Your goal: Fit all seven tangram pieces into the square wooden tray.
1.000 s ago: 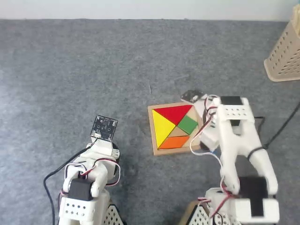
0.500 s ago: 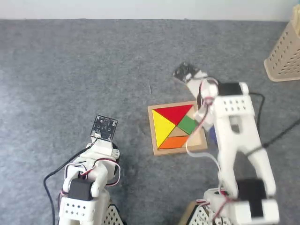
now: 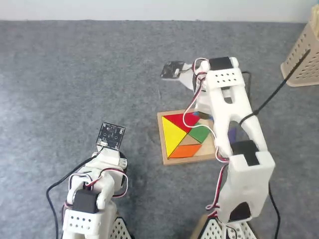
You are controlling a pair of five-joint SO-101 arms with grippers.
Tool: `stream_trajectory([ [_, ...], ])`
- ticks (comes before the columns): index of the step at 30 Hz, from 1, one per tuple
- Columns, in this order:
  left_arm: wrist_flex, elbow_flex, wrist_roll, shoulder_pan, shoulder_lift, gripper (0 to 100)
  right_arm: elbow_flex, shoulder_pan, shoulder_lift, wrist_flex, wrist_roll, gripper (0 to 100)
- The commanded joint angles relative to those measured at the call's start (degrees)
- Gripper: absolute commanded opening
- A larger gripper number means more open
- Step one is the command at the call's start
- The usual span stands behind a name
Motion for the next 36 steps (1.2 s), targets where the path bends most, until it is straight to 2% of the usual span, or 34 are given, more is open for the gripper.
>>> stream_trajectory([
  [1,0.35,-1.1,0.44,0.35,-1.23,1,-3.25,-0.31,-0.48,-4.26,13.8,0.8],
  [7,0.35,-1.1,0.44,0.35,-1.23,1,-2.99,-0.13,3.3,-10.07,30.68,0.9],
  [22,0.35,-1.1,0.44,0.35,-1.23,1,-3.08,-1.45,6.29,1.1,53.54,0.9],
  [33,0.35,-1.1,0.44,0.35,-1.23,1,-2.9,-1.63,6.29,1.36,54.77,3.3],
  [36,0.35,-1.1,0.44,0.35,-1.23,1,-2.9,-2.68,6.29,1.36,52.13,5.6],
])
